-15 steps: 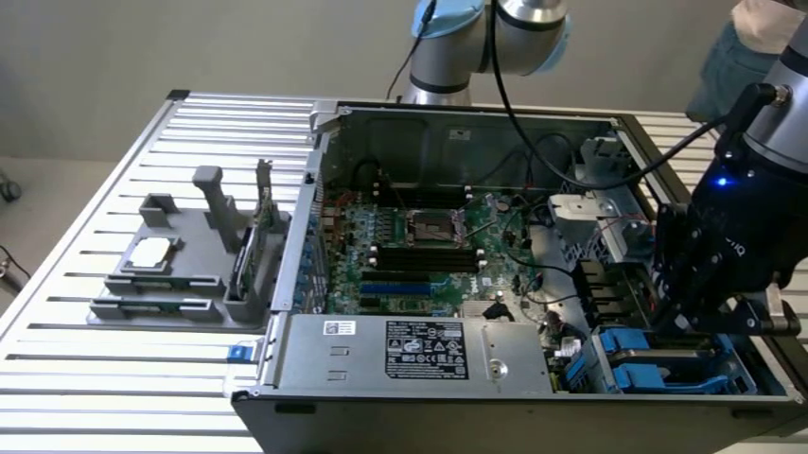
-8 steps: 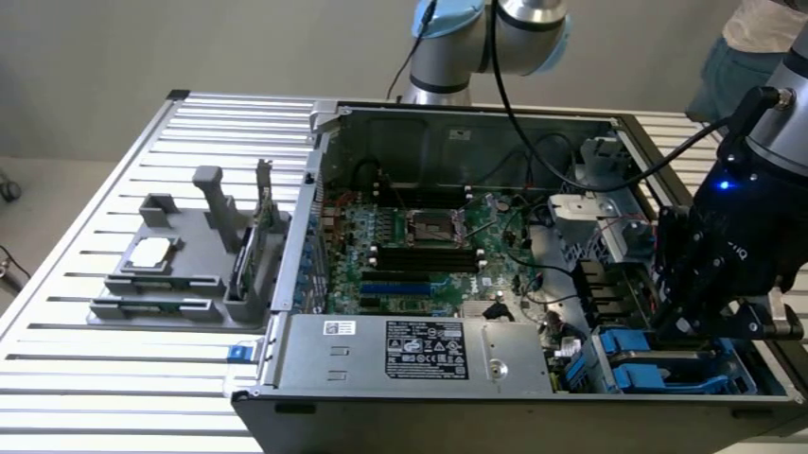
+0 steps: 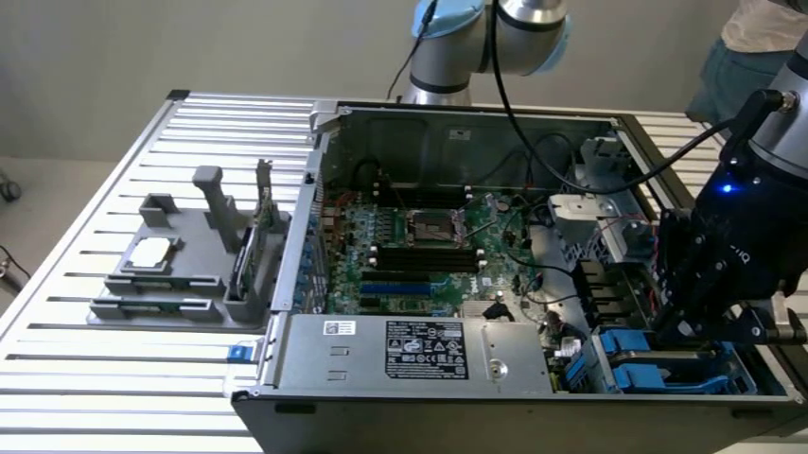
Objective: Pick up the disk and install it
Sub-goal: 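Insert the second disk wire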
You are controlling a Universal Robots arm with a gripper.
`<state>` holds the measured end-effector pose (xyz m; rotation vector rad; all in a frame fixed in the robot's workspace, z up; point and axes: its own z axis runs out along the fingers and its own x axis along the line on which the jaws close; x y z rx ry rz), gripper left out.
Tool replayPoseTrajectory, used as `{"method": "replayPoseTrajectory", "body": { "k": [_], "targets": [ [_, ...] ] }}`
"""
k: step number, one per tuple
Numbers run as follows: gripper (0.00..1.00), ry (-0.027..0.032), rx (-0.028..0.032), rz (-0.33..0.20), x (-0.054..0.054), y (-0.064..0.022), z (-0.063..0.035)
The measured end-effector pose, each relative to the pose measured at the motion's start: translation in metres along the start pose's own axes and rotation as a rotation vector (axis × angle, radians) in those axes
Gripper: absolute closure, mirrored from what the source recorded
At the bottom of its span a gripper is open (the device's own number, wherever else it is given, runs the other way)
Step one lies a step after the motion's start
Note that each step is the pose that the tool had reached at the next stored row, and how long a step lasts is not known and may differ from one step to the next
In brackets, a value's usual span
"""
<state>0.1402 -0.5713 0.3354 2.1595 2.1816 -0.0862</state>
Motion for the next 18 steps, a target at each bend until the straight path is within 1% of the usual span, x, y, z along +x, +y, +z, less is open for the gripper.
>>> {"method": "replayPoseTrajectory", "body": {
  "k": [8,10,11,16,18],
  "targets": [
    [0.84,-0.0001,-0.0001,0.000,-0.001,0.0000,-0.0004],
    [0.82,0.0003,-0.0001,0.000,-0.001,0.0000,-0.0023],
    [0.75,0.0001,0.0001,0.000,-0.001,0.0000,-0.0048],
    [0.75,0.0004,0.0011,0.000,-0.005,-0.0003,-0.0207],
    [0.75,0.0009,0.0012,0.000,-0.006,-0.0015,-0.0248]
  ]
}}
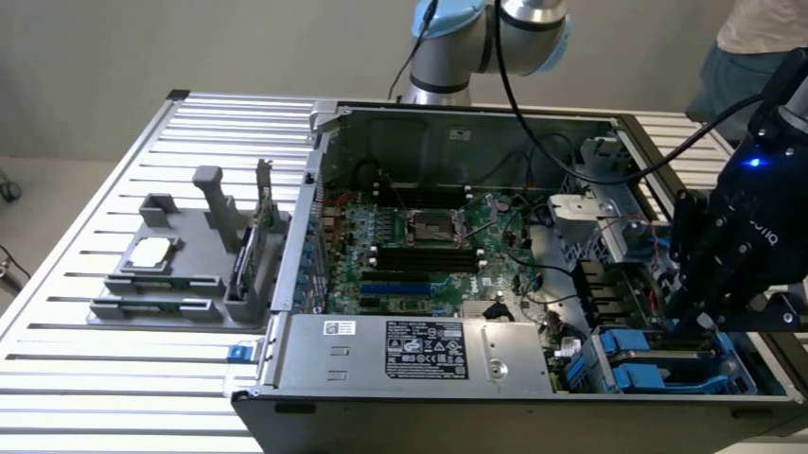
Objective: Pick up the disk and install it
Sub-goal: 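Insert the second disk wire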
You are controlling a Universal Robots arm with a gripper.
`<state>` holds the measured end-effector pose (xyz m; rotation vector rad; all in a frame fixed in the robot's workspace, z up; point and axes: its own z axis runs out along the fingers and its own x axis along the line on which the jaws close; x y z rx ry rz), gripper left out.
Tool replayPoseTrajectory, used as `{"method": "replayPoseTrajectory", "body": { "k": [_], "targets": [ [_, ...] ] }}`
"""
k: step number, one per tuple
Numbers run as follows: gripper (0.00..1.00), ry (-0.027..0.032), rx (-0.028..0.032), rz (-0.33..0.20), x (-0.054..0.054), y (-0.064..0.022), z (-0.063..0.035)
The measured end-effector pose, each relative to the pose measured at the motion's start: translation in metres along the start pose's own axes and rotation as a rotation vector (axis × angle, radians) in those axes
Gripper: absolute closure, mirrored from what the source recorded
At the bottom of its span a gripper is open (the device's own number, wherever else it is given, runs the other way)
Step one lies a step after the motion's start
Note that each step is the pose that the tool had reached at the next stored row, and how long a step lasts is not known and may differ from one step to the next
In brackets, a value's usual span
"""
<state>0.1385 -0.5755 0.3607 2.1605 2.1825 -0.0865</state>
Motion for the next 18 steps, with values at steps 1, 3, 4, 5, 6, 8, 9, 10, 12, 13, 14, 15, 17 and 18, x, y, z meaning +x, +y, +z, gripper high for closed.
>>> {"method": "replayPoseTrajectory", "body": {
  "k": [1,3,4,5,6,8,9,10,12,13,14,15,17,18],
  "targets": [
    [0.75,-0.0001,0.0000,0.000,-0.001,-0.0012,-0.0014],
    [0.75,-0.0002,0.0000,0.000,-0.002,-0.0048,-0.0029],
    [0.75,-0.0001,-0.0001,0.000,-0.002,-0.0075,-0.0033],
    [0.78,-0.0001,0.0000,0.000,-0.003,-0.0108,-0.0034],
    [0.78,-0.0002,0.0000,0.000,-0.003,-0.0140,-0.0036],
    [0.89,-0.0001,0.0000,0.000,-0.003,-0.0200,-0.0038],
    [0.89,0.0000,0.0000,0.000,-0.003,-0.0221,-0.0037],
    [0.89,0.0000,0.0000,0.000,-0.003,-0.0238,-0.0038],
    [0.89,-0.0003,0.0000,0.000,-0.003,-0.0264,-0.0040],
    [0.89,-0.0003,0.0000,0.000,-0.003,-0.0274,-0.0041],
    [0.89,-0.0001,0.0000,0.000,-0.003,-0.0281,-0.0043],
    [0.89,0.0000,-0.0001,0.000,-0.003,-0.0281,-0.0044],
    [0.89,0.0000,0.0000,0.000,-0.003,-0.0281,-0.0044],
    [0.89,0.0000,0.0000,0.000,-0.003,-0.0282,-0.0045]
  ]
}}
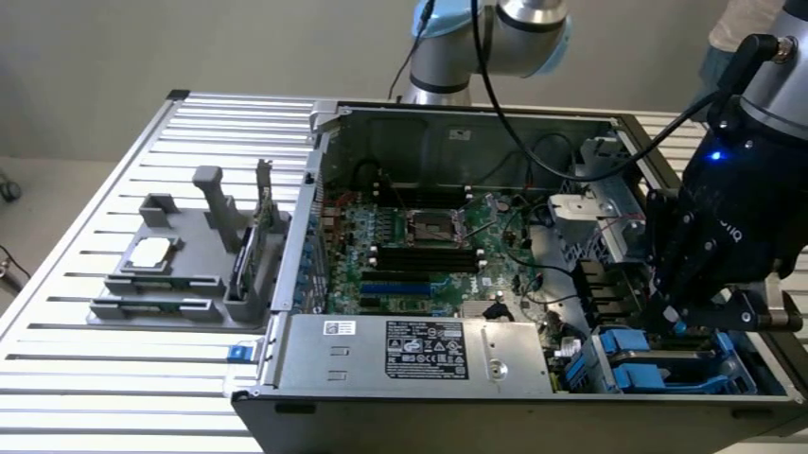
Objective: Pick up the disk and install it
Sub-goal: 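Insert the second disk wire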
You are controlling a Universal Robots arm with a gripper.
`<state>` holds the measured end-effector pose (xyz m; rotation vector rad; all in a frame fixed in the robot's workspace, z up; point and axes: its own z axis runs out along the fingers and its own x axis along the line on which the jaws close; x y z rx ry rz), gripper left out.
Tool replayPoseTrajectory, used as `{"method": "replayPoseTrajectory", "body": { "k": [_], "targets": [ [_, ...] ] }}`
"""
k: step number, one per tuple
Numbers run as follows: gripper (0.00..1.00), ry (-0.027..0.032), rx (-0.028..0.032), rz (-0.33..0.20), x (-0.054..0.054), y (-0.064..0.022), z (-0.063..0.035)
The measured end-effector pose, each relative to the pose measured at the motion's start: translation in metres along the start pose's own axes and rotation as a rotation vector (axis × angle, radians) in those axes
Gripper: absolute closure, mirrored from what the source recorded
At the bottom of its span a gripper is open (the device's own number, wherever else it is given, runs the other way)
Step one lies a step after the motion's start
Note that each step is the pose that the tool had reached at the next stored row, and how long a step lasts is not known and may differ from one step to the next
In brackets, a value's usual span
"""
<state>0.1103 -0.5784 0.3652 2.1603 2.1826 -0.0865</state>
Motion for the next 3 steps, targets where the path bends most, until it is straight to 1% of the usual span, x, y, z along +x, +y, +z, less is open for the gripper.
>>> {"method": "replayPoseTrajectory", "body": {
  "k": [3],
  "targets": [
    [0.89,-0.0001,0.0000,0.000,0.0000,0.0000,0.0000]
  ]
}}
